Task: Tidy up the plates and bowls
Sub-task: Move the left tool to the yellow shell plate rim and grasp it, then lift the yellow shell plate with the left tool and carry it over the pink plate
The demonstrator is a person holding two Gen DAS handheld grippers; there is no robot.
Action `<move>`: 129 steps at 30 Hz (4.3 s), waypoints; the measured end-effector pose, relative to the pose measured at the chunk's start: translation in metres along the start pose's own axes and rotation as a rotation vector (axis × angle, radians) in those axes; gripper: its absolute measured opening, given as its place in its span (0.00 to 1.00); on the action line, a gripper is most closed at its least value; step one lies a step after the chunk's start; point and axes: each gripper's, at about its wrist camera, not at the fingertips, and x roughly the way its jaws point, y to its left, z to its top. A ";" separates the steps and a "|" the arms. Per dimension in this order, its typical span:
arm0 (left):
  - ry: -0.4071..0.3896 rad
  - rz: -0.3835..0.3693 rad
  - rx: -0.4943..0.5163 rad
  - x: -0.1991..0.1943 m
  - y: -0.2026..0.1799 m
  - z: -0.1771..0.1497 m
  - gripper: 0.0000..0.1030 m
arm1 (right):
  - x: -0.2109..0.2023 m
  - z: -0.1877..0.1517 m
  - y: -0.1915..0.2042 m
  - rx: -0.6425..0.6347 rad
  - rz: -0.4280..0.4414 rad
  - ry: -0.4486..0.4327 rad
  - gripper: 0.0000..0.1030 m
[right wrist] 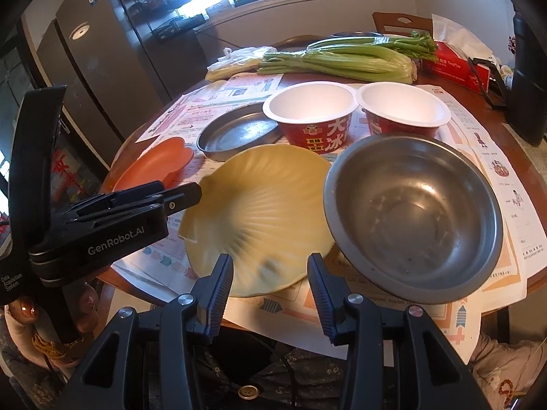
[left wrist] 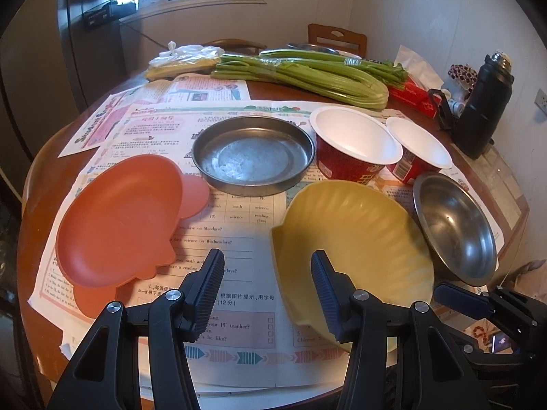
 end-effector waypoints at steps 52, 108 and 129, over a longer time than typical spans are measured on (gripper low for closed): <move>-0.001 0.014 -0.137 -0.005 0.065 -0.026 0.53 | 0.017 0.020 0.061 -0.221 0.019 0.023 0.45; 0.006 0.023 -0.155 0.003 0.039 -0.026 0.45 | 0.053 0.055 0.030 -0.187 0.081 0.016 0.45; -0.006 0.019 -0.146 0.002 0.029 -0.008 0.45 | 0.038 0.061 0.024 -0.177 0.042 -0.040 0.45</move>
